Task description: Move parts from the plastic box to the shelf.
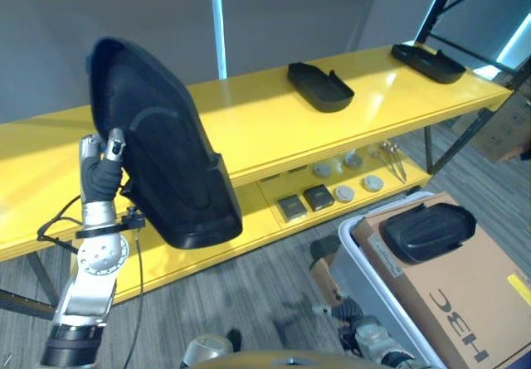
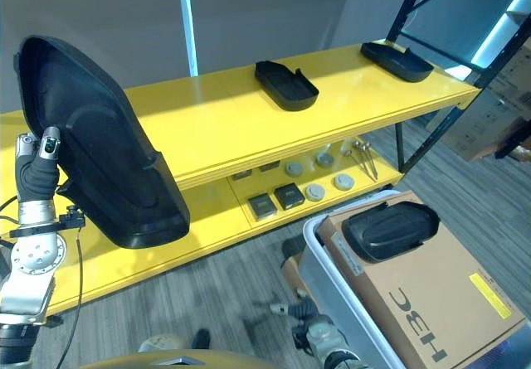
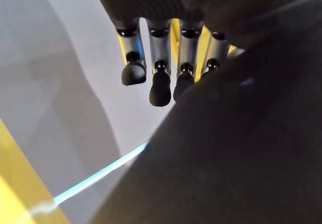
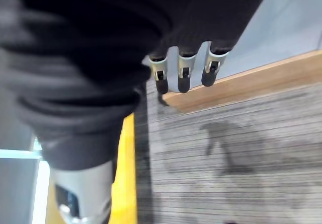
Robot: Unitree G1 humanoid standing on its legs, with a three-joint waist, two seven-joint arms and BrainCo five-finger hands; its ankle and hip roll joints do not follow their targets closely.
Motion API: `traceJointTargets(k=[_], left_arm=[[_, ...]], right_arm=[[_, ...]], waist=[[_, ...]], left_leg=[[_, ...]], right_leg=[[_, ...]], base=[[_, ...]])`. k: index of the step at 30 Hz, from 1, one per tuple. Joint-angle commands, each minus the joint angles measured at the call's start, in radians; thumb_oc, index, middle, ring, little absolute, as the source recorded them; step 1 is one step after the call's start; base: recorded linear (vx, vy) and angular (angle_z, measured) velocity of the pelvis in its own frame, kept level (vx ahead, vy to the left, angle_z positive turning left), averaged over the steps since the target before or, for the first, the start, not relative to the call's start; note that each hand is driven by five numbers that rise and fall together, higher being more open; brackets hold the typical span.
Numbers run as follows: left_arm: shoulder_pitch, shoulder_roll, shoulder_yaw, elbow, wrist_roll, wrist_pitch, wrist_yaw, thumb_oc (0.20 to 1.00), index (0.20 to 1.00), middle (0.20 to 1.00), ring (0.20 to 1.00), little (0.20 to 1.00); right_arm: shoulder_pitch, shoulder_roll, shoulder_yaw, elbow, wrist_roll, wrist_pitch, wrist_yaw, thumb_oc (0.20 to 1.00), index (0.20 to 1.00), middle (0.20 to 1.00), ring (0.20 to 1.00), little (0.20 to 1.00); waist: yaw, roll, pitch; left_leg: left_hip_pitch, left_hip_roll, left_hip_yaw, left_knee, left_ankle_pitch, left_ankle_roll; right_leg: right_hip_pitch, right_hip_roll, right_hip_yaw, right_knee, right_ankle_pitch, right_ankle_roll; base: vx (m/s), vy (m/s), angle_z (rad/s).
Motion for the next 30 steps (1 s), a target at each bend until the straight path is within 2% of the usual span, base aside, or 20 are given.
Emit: traceJointTargets(k=[1, 2, 5, 6, 8, 10, 11, 12, 14, 16, 17, 18, 19, 20, 21, 22, 25, 28, 29, 30], left_arm=[[0.001, 0.066, 0.001, -0.061, -0.015, -0.071, -0.011, 0.2, 0.2, 0.2, 0.2, 0.2], [0.004, 0.077, 0.021, -0.069, -0.024, -0.075, -0.004, 0.2, 0.2, 0.2, 0.2, 0.2], [-0.018, 0.061, 0.0, -0.051, -0.021, -0.081, 0.005, 0.2, 0.2, 0.2, 0.2, 0.2], [-0.011, 0.05, -0.001, -0.056, -0.01, -0.089, 0.007, 0.2, 0.2, 0.2, 0.2, 0.2], [0.005, 0.046, 0.008, -0.057, -0.002, -0.086, 0.012, 0.2, 0.2, 0.2, 0.2, 0.2], [0.027, 0.022, 0.031, -0.049, -0.016, -0.086, 0.027, 0.2, 0.2, 0.2, 0.2, 0.2], [0.061, -0.004, 0.049, -0.048, -0.034, -0.085, 0.026, 0.2, 0.2, 0.2, 0.2, 0.2], [0.063, -0.005, 0.05, -0.05, -0.035, -0.084, 0.025, 0.2, 0.2, 0.2, 0.2, 0.2], [0.077, -0.016, 0.052, -0.039, -0.029, -0.082, 0.027, 0.2, 0.2, 0.2, 0.2, 0.2], [0.079, -0.005, 0.043, -0.048, 0.008, -0.071, 0.026, 0.2, 0.2, 0.2, 0.2, 0.2], [0.088, 0.004, 0.037, -0.053, 0.025, -0.07, 0.021, 0.2, 0.2, 0.2, 0.2, 0.2], [0.089, 0.004, 0.037, -0.054, 0.026, -0.069, 0.021, 0.2, 0.2, 0.2, 0.2, 0.2], [0.108, 0.023, 0.06, -0.049, 0.051, -0.061, 0.028, 0.2, 0.2, 0.2, 0.2, 0.2], [0.11, 0.023, 0.062, -0.05, 0.051, -0.06, 0.029, 0.2, 0.2, 0.2, 0.2, 0.2], [0.108, 0.015, 0.082, -0.042, 0.042, -0.057, 0.052, 0.2, 0.2, 0.2, 0.2, 0.2], [0.109, 0.015, 0.081, -0.044, 0.042, -0.056, 0.054, 0.2, 0.2, 0.2, 0.2, 0.2], [0.102, 0.012, 0.087, -0.048, 0.074, -0.042, 0.07, 0.2, 0.2, 0.2, 0.2, 0.2], [0.067, 0.046, 0.061, -0.07, 0.109, -0.029, 0.047, 0.2, 0.2, 0.2, 0.2, 0.2], [0.055, 0.06, 0.059, -0.076, 0.113, -0.024, 0.036, 0.2, 0.2, 0.2, 0.2, 0.2], [0.036, 0.08, 0.055, -0.08, 0.118, -0.018, 0.029, 0.2, 0.2, 0.2, 0.2, 0.2]], right_arm=[[-0.027, -0.002, 0.018, -0.032, 0.071, -0.026, -0.012, 1.0, 1.0, 1.0, 1.0, 1.0], [-0.042, 0.006, 0.026, -0.075, 0.094, -0.028, -0.012, 1.0, 1.0, 1.0, 1.0, 1.0], [-0.05, -0.001, 0.034, -0.056, 0.078, -0.025, -0.017, 1.0, 1.0, 1.0, 1.0, 1.0], [-0.061, 0.0, 0.04, -0.042, 0.074, -0.019, -0.015, 1.0, 1.0, 1.0, 1.0, 1.0], [-0.059, 0.011, 0.043, -0.041, 0.088, -0.02, -0.008, 1.0, 1.0, 1.0, 1.0, 1.0], [-0.04, 0.02, 0.05, -0.043, 0.107, -0.031, 0.0, 1.0, 1.0, 1.0, 1.0, 1.0], [-0.027, 0.023, 0.056, -0.035, 0.106, -0.033, 0.009, 1.0, 1.0, 1.0, 1.0, 1.0], [-0.026, 0.023, 0.057, -0.035, 0.106, -0.034, 0.009, 1.0, 1.0, 1.0, 1.0, 1.0], [-0.011, 0.007, 0.06, -0.025, 0.092, -0.035, 0.015, 1.0, 1.0, 1.0, 1.0, 1.0], [-0.012, -0.013, 0.066, 0.041, 0.031, -0.031, -0.002, 1.0, 1.0, 1.0, 1.0, 1.0], [-0.008, -0.022, 0.075, 0.062, -0.005, -0.025, -0.007, 1.0, 1.0, 1.0, 1.0, 1.0], [-0.008, -0.021, 0.075, 0.063, -0.006, -0.025, -0.008, 1.0, 1.0, 1.0, 1.0, 1.0], [0.025, -0.037, 0.101, 0.102, -0.102, -0.01, 0.001, 1.0, 1.0, 1.0, 1.0, 1.0], [0.025, -0.036, 0.101, 0.103, -0.106, -0.01, 0.001, 1.0, 1.0, 1.0, 1.0, 1.0], [0.035, -0.04, 0.095, 0.13, -0.129, 0.004, 0.001, 1.0, 1.0, 1.0, 1.0, 1.0], [0.035, -0.04, 0.094, 0.131, -0.13, 0.003, -0.001, 1.0, 1.0, 1.0, 1.0, 1.0], [0.061, -0.02, 0.05, 0.188, -0.121, 0.021, -0.007, 1.0, 1.0, 1.0, 1.0, 1.0], [0.082, -0.001, 0.039, 0.219, -0.145, 0.04, -0.006, 1.0, 1.0, 1.0, 1.0, 1.0], [0.086, 0.007, 0.042, 0.215, -0.152, 0.043, 0.001, 1.0, 1.0, 1.0, 1.0, 1.0], [0.084, 0.013, 0.044, 0.207, -0.159, 0.046, 0.005, 1.0, 1.0, 1.0, 1.0, 1.0]], waist=[[0.012, -0.013, -0.023], [0.008, -0.012, -0.008], [-0.021, -0.031, 0.004], [-0.015, -0.042, 0.005], [-0.012, -0.048, 0.002], [-0.02, -0.049, -0.009], [-0.014, -0.054, -0.008], [-0.017, -0.053, -0.008], [-0.012, -0.056, 0.019], [0.002, -0.047, 0.042], [0.004, -0.047, 0.043], [0.004, -0.048, 0.041], [0.007, -0.043, 0.032], [0.006, -0.042, 0.03], [0.019, -0.044, 0.03], [0.016, -0.042, 0.031], [0.002, -0.035, -0.001], [-0.003, -0.041, -0.022], [-0.009, -0.045, -0.031], [-0.013, -0.052, -0.023]], left_leg=[[-0.037, 0.033, -0.044, -0.002, -0.114, -0.056], [-0.027, 0.052, -0.053, -0.002, -0.116, -0.072], [0.0, 0.054, -0.112, 0.0, -0.132, -0.076], [0.008, 0.055, -0.132, 0.0, -0.139, -0.082], [0.012, 0.06, -0.139, 0.002, -0.145, -0.085], [0.018, 0.085, -0.148, 0.026, -0.163, -0.1], [-0.005, 0.091, -0.142, 0.113, -0.186, -0.119], [-0.011, 0.09, -0.145, 0.127, -0.194, -0.119], [-0.099, 0.081, -0.098, 0.271, -0.187, -0.144], [-0.182, 0.105, 0.01, 0.34, -0.149, -0.159], [-0.2, 0.132, 0.07, 0.315, -0.14, -0.159], [-0.2, 0.132, 0.069, 0.313, -0.138, -0.16], [-0.185, 0.186, 0.134, 0.177, -0.093, -0.172], [-0.178, 0.188, 0.133, 0.165, -0.09, -0.177], [-0.204, 0.208, 0.107, 0.119, -0.041, -0.194], [-0.21, 0.206, 0.111, 0.111, -0.019, -0.191], [-0.171, 0.204, 0.101, 0.029, -0.011, -0.184], [-0.135, 0.153, 0.085, 0.014, -0.033, -0.16], [-0.108, 0.135, 0.075, 0.005, -0.065, -0.154], [-0.097, 0.099, 0.08, 0.008, -0.066, -0.123]], right_leg=[[-0.031, 0.055, -0.096, -0.273, 0.123, -0.005], [-0.049, 0.1, -0.15, -0.448, 0.163, -0.007], [-0.103, 0.182, 0.039, -0.527, 0.18, 0.006], [-0.099, 0.196, 0.077, -0.558, 0.196, 0.0], [-0.083, 0.202, 0.078, -0.574, 0.192, -0.009], [-0.061, 0.233, 0.091, -0.586, 0.176, -0.028], [-0.036, 0.241, 0.067, -0.6, 0.163, -0.04], [-0.034, 0.241, 0.064, -0.603, 0.164, -0.041], [0.018, 0.235, -0.005, -0.63, 0.145, -0.057], [0.043, 0.233, -0.073, -0.632, 0.117, -0.063], [0.051, 0.229, -0.105, -0.632, 0.107, -0.06], [0.05, 0.229, -0.105, -0.632, 0.107, -0.06], [0.074, 0.236, -0.128, -0.632, 0.083, -0.044], [0.075, 0.239, -0.126, -0.632, 0.078, -0.044], [0.084, 0.23, -0.133, -0.632, 0.07, -0.039], [0.077, 0.229, -0.15, -0.632, 0.081, -0.045], [0.103, 0.224, -0.159, -0.632, 0.076, -0.031], [0.141, 0.171, -0.18, -0.624, 0.097, -0.01], [0.154, 0.148, -0.162, -0.592, 0.089, 0.003], [0.131, 0.094, -0.161, -0.511, 0.131, 0.017]], base=[[0.12, -0.204, 0.29], [0.19, -0.269, -0.1], [0.24, -0.23, 0.12], [0.22, -0.207, 1.04], [0.18, -0.221, 0.79], [0.27, -0.321, 0.4], [0.24, -0.26, 0.15], [0.17, -0.247, 0.05], [0.03, -0.158, 0.42], [0.0, -0.112, 0.8], [-0.01, -0.038, 0.77], [0.23, 0.027, 1.24], [0.24, 0.035, 1.14], [0.32, 0.121, 1.3], [0.04, 0.082, 0.59], [0.09, 0.134, 0.43], [0.2, 0.171, 0.15], [0.28, 0.276, 0.02], [0.28, 0.361, 0.1], [0.26, 0.343, 0.14]])
